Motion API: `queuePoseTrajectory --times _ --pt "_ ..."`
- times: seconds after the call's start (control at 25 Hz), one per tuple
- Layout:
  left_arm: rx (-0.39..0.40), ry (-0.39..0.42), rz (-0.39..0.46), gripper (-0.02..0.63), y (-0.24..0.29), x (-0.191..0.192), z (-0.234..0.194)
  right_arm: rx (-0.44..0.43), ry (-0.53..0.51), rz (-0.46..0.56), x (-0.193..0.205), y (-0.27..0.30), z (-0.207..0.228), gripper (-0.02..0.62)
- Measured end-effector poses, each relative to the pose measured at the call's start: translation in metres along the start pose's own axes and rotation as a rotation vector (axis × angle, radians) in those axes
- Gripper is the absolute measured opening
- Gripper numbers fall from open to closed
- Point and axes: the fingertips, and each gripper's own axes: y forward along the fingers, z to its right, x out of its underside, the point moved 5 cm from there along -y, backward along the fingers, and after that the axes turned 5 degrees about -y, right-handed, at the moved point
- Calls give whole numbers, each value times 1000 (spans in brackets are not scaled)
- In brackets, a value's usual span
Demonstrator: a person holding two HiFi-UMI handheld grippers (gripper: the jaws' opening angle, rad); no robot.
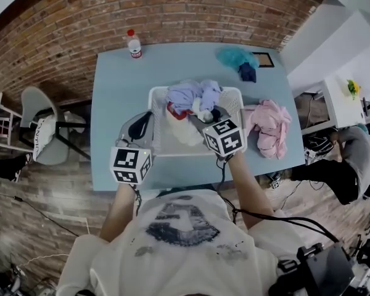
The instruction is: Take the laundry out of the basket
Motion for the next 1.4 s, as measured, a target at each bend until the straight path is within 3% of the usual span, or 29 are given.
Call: queuePoseTrajectory --times 0.12,0.32,0.64,1.4 --pt "7 11 9 -9 -9 -2 1 74 46 49 -8 -18 -1 187" --pt "29 29 35 -9 -17 -8 9 124 120 166 -28 -55 -11 187" --pt "49 63 85 -9 -25 -25 29 199 116 310 -59 -109 -22 187" --pt "42 102 139 -9 -24 -55 41 261 105 385 -68 -139 -25 186"
